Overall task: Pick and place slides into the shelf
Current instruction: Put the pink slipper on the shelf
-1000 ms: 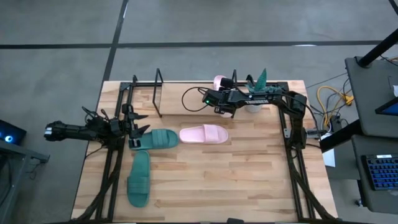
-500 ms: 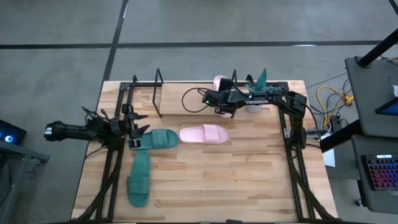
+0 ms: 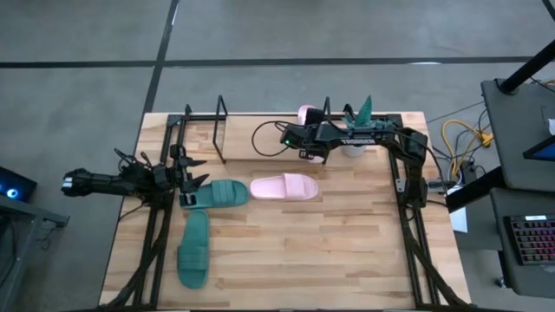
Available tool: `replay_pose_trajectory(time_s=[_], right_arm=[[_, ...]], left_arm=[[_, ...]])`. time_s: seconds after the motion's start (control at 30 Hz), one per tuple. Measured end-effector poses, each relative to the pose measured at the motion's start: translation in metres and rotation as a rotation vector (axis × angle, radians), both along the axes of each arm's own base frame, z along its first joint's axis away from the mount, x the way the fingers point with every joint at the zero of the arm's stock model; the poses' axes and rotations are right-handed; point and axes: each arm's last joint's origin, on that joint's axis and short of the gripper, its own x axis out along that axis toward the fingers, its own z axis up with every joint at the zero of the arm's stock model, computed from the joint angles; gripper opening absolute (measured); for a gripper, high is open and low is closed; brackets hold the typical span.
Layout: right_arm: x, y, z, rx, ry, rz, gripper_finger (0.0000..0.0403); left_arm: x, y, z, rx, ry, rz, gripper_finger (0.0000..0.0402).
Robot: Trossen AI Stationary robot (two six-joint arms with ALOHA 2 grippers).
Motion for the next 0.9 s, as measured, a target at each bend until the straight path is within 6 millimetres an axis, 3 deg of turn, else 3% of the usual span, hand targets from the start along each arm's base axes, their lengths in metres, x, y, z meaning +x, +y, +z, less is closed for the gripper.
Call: replay_pose_trajectory(time_s=[0.5, 0.9], right_arm=[[0.015, 0.026, 0.02, 0.073, -0.108, 0.051, 0.0145], [0.01, 0.073, 0.043, 0.118, -0.166, 0.08, 0.0129]], left_arm=[[0.0, 0.0, 0.0, 0.0, 0.0, 0.0, 0.0168], [0.0, 0.0, 0.0, 0.0, 0.0, 0.0, 0.0168]])
